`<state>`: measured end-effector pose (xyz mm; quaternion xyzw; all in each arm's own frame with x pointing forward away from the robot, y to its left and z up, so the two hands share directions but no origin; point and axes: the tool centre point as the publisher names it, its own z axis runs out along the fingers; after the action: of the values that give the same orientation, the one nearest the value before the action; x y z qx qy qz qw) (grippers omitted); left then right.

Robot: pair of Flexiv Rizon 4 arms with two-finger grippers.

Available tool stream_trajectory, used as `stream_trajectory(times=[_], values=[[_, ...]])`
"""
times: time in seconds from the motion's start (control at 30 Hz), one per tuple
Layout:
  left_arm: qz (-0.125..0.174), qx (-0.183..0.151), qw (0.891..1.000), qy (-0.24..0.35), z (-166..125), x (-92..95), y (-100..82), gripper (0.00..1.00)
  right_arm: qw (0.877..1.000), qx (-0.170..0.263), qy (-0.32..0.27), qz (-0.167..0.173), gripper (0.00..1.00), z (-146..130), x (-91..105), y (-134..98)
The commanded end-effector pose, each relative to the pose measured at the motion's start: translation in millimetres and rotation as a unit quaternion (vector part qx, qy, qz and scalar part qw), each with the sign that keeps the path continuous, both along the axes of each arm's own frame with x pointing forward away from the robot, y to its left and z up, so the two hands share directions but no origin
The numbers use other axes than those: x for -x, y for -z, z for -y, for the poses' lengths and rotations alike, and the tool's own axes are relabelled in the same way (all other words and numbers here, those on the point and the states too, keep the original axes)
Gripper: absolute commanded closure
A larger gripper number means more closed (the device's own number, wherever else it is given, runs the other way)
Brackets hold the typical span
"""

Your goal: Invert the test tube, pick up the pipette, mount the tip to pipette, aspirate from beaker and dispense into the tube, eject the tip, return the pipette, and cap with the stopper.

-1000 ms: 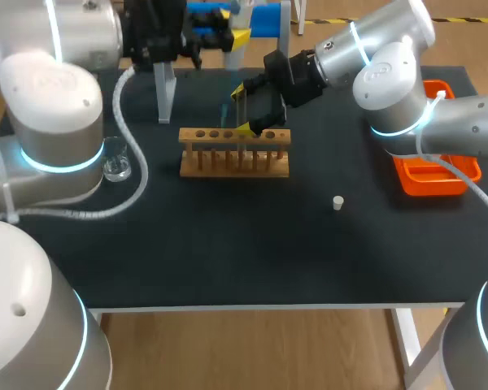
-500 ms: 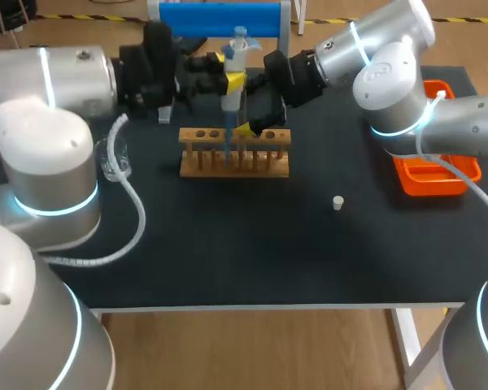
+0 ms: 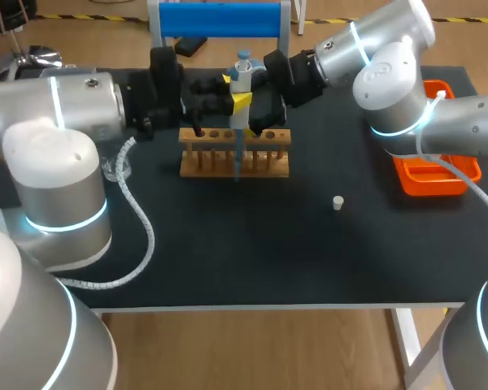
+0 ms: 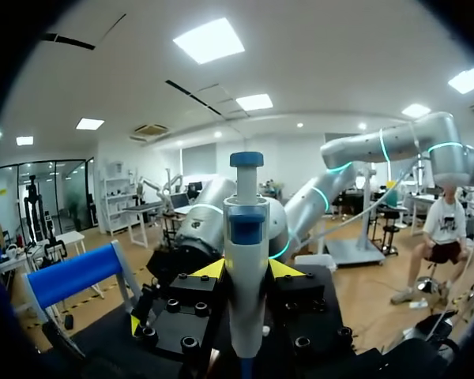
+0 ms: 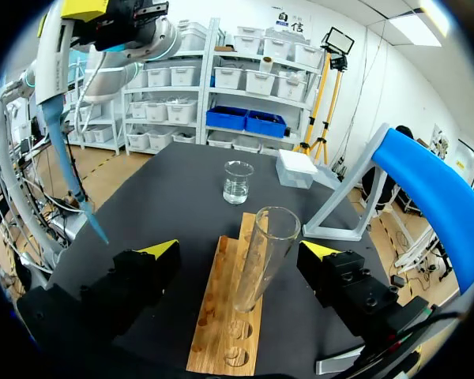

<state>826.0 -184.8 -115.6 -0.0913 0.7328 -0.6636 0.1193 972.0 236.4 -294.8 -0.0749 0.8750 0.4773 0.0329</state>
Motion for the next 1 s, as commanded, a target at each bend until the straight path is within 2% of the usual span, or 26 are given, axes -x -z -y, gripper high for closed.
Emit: stream_trajectory(times=[0.03, 0.2, 0.57, 1.0], values=[[0.005, 0.011, 1.000, 0.003, 2.6, -4.3, 3.3, 1.00, 1.000, 0.002, -0.001, -0.001, 0.00, 0.9, 0.1, -1.3], [0.007, 0.015, 1.000, 0.010, 2.4, -4.8, 3.1, 1.00, 1.000, 0.002, -0.001, -0.001, 0.00, 0.9, 0.1, -1.3], [0.001, 0.000, 0.999, 0.044, 6.8, -0.3, 4.4, 1.00, 1.000, 0.002, -0.001, -0.001, 0.00, 0.9, 0.1, -1.3], [-0.004, -0.011, 0.999, 0.051, 9.7, 0.5, 6.8, 1.00, 1.000, 0.002, -0.001, -0.001, 0.00, 0.9, 0.1, -1.3]])
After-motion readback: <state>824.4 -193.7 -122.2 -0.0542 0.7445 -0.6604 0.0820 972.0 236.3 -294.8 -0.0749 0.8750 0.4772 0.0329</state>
